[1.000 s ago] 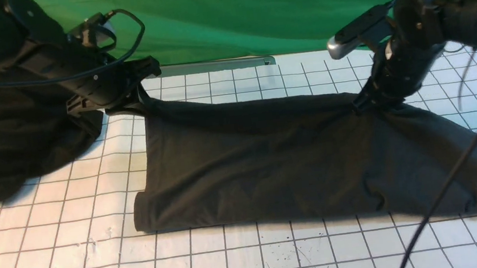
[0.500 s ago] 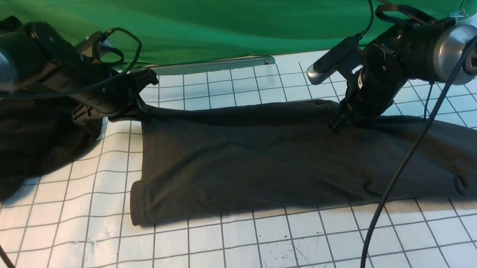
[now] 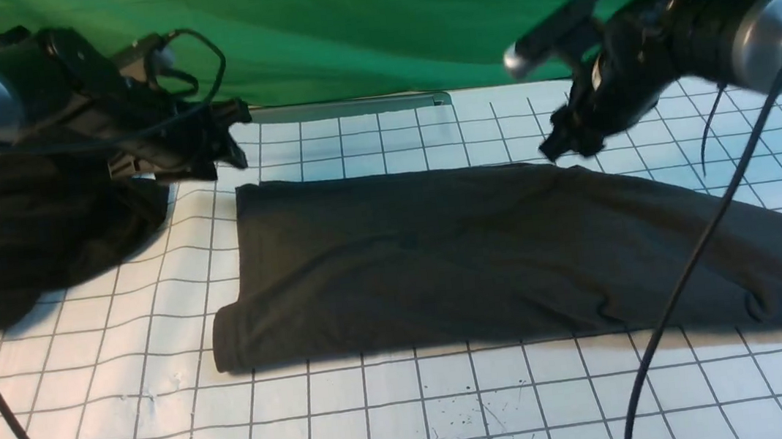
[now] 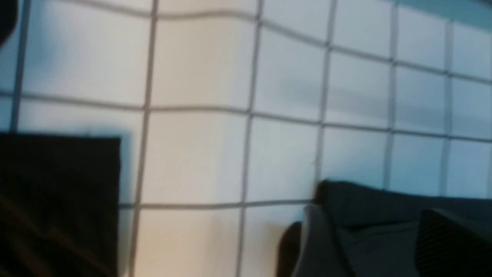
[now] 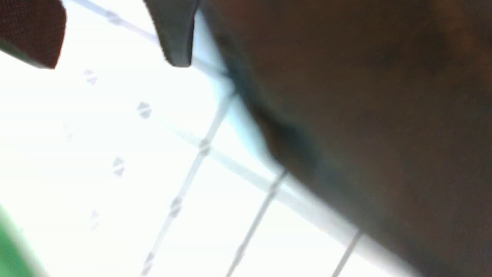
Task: Fold a long-sleeved shirt over a white checkered tablecloth.
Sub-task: 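Pull the folded dark garment lengthwise by its ends to straighten it flat on the table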
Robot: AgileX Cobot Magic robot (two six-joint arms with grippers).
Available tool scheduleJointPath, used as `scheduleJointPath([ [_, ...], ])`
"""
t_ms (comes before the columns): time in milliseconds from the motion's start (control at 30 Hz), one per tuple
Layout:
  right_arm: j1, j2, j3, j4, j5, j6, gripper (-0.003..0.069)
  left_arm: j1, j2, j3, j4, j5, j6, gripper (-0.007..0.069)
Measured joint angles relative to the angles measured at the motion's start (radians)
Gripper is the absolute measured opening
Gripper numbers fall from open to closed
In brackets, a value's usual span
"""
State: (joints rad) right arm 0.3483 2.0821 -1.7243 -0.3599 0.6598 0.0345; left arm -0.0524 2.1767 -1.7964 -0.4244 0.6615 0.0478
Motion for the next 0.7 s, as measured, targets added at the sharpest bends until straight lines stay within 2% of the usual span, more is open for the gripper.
scheduleJointPath([
  [100, 0.000, -0.046, -0.052, -0.065, 0.070, -0.001, 0.0366, 0.001, -0.019, -0.072, -0.002, 0.077, 0.000, 0.0425],
  [200, 0.000, -0.073, -0.076, -0.105, 0.152, -0.006, 0.0332, 0.002, -0.028, -0.124, -0.010, 0.165, 0.000, 0.0447],
  [233, 0.000, -0.100, -0.094, -0.152, 0.237, -0.019, 0.0265, 0.002, -0.034, -0.157, -0.016, 0.231, 0.000, 0.0454],
  [267, 0.000, -0.100, -0.094, -0.152, 0.248, -0.022, 0.0265, 0.002, -0.034, -0.167, -0.017, 0.251, 0.000, 0.0454],
  [300, -0.001, -0.126, -0.099, -0.200, 0.331, -0.034, 0.0189, 0.002, -0.035, -0.198, -0.026, 0.313, 0.000, 0.0453],
  [333, -0.002, -0.137, -0.100, -0.209, 0.352, -0.034, 0.0169, 0.002, -0.035, -0.205, -0.027, 0.331, 0.000, 0.0452],
  [367, -0.012, -0.159, -0.100, -0.227, 0.407, -0.034, 0.0099, 0.002, -0.035, -0.227, -0.029, 0.383, 0.000, 0.0440],
  [433, -0.046, -0.197, -0.102, -0.224, 0.495, -0.028, 0.0027, 0.002, -0.035, -0.249, -0.037, 0.441, 0.000, 0.0406],
  [567, -0.152, -0.277, -0.077, -0.084, 0.538, -0.034, -0.0002, 0.002, -0.036, -0.260, -0.060, 0.515, 0.009, 0.0283],
  [600, -0.180, -0.304, -0.057, -0.038, 0.540, -0.045, -0.0004, 0.002, -0.036, -0.260, -0.062, 0.528, 0.010, 0.0260],
  [633, -0.232, -0.339, -0.026, 0.043, 0.543, -0.061, -0.0006, 0.002, -0.036, -0.260, -0.067, 0.540, 0.011, 0.0207],
  [667, -0.239, -0.345, -0.020, 0.054, 0.543, -0.064, -0.0006, 0.002, -0.036, -0.260, -0.069, 0.541, 0.012, 0.0207],
  [700, -0.299, -0.394, 0.037, 0.132, 0.548, -0.085, -0.0006, 0.002, -0.036, -0.260, -0.077, 0.548, 0.011, 0.0157],
])
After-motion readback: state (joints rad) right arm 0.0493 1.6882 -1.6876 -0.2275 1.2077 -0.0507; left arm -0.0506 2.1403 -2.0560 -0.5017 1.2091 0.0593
